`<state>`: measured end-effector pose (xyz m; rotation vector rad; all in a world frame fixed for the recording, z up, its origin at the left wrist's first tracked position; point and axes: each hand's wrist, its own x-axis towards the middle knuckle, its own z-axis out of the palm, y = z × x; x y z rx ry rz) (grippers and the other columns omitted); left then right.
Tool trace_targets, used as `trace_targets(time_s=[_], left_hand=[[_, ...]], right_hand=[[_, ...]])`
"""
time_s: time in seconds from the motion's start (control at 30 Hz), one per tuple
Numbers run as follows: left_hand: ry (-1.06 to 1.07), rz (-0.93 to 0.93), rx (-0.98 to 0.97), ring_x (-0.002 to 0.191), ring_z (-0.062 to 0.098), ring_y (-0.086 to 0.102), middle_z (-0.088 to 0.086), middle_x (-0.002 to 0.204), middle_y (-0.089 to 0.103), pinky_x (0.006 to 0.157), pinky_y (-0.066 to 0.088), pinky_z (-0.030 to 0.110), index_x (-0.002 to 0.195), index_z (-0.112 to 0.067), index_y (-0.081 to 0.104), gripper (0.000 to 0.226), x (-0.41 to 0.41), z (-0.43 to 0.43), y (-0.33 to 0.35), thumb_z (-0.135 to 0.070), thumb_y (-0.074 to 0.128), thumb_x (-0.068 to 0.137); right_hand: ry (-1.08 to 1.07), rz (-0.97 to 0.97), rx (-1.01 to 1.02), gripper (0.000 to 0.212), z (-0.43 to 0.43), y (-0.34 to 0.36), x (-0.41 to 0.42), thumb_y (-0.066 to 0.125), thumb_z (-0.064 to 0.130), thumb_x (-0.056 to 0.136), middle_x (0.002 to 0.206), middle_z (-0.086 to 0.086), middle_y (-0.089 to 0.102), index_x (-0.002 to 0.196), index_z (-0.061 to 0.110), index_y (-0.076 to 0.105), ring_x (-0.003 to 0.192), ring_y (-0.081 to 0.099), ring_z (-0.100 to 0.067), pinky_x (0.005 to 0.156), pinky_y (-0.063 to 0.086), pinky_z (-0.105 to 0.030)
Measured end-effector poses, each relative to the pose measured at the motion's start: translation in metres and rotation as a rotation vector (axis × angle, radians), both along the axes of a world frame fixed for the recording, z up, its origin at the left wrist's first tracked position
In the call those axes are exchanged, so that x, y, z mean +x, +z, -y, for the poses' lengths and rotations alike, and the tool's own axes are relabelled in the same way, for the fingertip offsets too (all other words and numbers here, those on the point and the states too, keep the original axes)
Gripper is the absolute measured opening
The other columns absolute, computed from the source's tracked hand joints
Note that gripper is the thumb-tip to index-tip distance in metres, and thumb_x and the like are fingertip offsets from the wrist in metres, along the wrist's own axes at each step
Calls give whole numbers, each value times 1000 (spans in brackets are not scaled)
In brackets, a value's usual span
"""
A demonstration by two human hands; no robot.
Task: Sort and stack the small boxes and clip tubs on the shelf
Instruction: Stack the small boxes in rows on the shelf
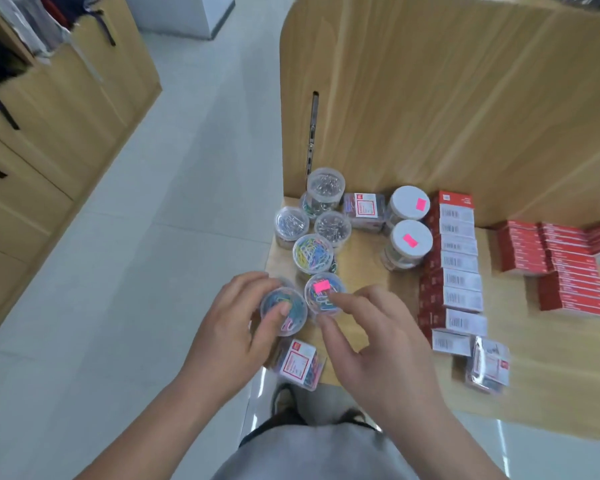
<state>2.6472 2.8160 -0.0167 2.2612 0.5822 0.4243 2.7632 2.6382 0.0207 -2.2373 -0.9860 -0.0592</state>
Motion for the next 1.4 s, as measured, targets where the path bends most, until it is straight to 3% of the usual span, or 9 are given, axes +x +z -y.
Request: trace_targets(time_s=[0.2, 0.4, 0.63, 0.7, 0.9, 1.0, 1.13, 1.2, 1.4], left_hand=[[160, 53, -96, 104, 7, 64, -15, 110, 64, 76, 57, 31, 115, -29, 71, 25, 15, 0, 6, -42, 58, 97], [305, 53, -109, 99, 0, 65, -15, 103, 70, 84, 56, 36, 110, -28, 69, 23, 25, 1, 6, -46, 58, 101], [378, 71, -66, 115, 8, 56, -11, 128, 57, 87, 43, 18, 132, -17, 60, 43, 6, 21, 11, -45, 43, 103], [404, 90, -73, 113, 12, 59, -9, 127, 58, 85, 43, 13, 129, -17, 62, 40, -5, 31, 12, -44, 47, 103], [480, 287, 29, 98, 10, 60, -8, 112, 58, 77, 48, 23, 113, -20, 66, 20, -29, 77, 34, -28, 56, 97], [337, 319, -77, 85, 12, 62, -10, 99, 64, 71, 46, 20, 100, -28, 68, 10, -23, 120, 44, -26, 59, 95], [-159, 97, -9, 79, -1, 60, -18, 95, 60, 64, 48, 20, 95, -31, 64, 5, 10, 184, 28, -31, 59, 93], [-318, 11, 54, 83, 8, 62, -14, 94, 58, 64, 52, 28, 93, -28, 59, 2, 37, 210, 13, -31, 58, 93], [-215, -255, 365, 85, 26, 68, -5, 95, 66, 62, 50, 36, 105, -29, 57, 31, 114, 262, 0, -55, 48, 92]], right_hand=[[64, -27, -62, 10, 9, 5, 2, 67, 41, 88, 84, 15, 58, 93, 32, 69, 75, 59, -9, 59, 53, -33], [247, -68, -356, 39, 9, -27, -28, 67, 63, 69, 96, 11, 55, 90, 30, 63, 83, 63, -17, 55, 50, -32], [278, 41, -439, 35, 17, -51, -24, 77, 48, 67, 86, 11, 54, 86, 28, 56, 73, 61, -15, 53, 30, -23], [283, -41, -409, 31, 22, -48, -24, 72, 42, 70, 89, 10, 51, 87, 27, 51, 76, 59, -17, 53, 34, -25], [219, -269, -317, 31, 69, 3, -7, 68, 46, 72, 94, 17, 46, 90, 34, 48, 81, 55, -7, 66, 50, -30], [129, -252, -253, 32, 106, 38, 4, 68, 50, 67, 91, 21, 47, 89, 37, 47, 79, 52, -2, 64, 46, -22], [-49, -268, -149, 35, 166, 61, 22, 72, 47, 61, 95, 18, 56, 88, 38, 51, 75, 59, -9, 57, 52, -32], [-158, -290, -113, 36, 195, 62, 31, 71, 48, 59, 96, 16, 59, 89, 37, 54, 77, 62, -11, 59, 53, -33], [-347, -338, -88, 36, 260, 41, 57, 83, 33, 67, 96, 20, 55, 87, 39, 54, 86, 60, -3, 65, 52, -28]])
